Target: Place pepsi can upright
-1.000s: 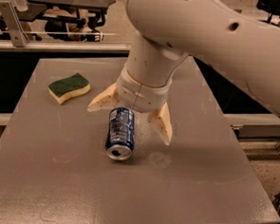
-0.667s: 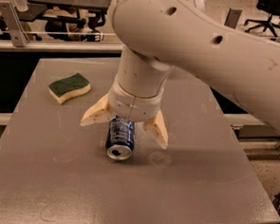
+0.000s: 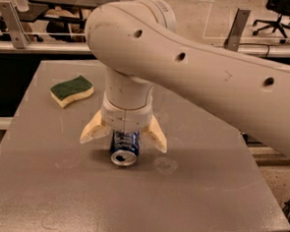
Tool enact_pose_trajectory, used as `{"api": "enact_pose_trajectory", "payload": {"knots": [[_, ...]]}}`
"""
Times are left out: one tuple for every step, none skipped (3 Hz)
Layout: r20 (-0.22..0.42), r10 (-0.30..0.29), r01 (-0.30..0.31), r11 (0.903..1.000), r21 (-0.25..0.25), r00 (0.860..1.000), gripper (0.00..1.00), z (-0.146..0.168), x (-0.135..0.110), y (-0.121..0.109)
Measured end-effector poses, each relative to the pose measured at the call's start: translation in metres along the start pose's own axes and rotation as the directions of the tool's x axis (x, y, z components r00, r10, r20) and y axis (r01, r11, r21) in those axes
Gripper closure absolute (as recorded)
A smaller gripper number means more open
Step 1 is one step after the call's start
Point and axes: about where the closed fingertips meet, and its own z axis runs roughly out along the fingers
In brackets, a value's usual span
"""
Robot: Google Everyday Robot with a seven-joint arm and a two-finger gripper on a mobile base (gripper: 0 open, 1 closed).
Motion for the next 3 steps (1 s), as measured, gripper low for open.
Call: {"api": "enact_pose_trajectory", "payload": {"knots": [[0.003,-0.007,0.007,0.9995,-0.029,1.0,0.17,0.01,0.009,0.0],[0.033,0.006,-0.004,0.999,-0.045,0.999,0.41,0.01,0.012,0.0],[0.078,0.036,-0.034,0.9987,-0.038,0.996,0.64,-0.002,0.013,0.0]]}}
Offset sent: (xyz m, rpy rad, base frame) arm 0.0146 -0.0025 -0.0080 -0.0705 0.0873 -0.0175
